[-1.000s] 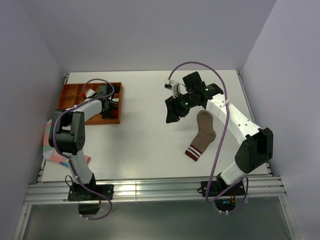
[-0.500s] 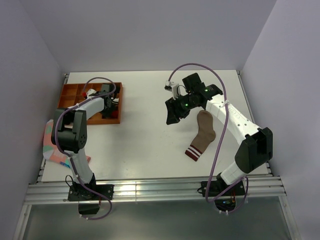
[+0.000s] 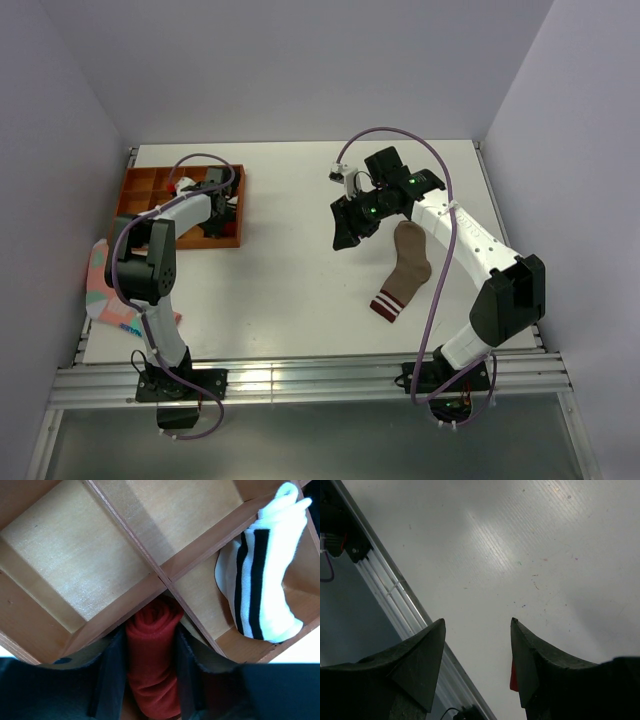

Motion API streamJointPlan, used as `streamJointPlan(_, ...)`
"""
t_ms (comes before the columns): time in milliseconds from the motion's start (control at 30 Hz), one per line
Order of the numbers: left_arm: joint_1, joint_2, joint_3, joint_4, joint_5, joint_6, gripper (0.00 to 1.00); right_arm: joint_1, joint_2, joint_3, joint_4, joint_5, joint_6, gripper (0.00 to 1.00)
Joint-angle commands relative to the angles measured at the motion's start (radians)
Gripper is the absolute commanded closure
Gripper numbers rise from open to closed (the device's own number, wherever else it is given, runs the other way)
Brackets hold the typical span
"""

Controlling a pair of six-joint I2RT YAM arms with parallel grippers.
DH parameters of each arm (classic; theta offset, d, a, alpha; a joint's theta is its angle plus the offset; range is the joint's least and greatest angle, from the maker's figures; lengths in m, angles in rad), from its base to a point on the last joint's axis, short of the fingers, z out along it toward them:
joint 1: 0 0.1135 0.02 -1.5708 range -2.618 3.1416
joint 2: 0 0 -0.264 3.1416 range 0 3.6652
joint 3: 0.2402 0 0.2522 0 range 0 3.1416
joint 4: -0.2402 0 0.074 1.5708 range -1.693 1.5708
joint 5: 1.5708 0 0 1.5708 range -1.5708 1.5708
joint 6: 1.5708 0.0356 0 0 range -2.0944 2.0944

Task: Roll the socks
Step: Place the sock in the storage box.

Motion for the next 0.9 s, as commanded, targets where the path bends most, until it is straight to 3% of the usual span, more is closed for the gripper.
streamJointPlan(0,0.013,0.034,-0.033,-0.152,-0.045,0.022,0.54,-0.007,-0.022,-0.003,0.018,-0.007,-0.011,0.38)
streamJointPlan(867,0.015,-0.083,0.070,-0.141,0.027,0.072,0.47,-0.007,-0.028,-0.003,0.010,-0.010,-0.022,0.38)
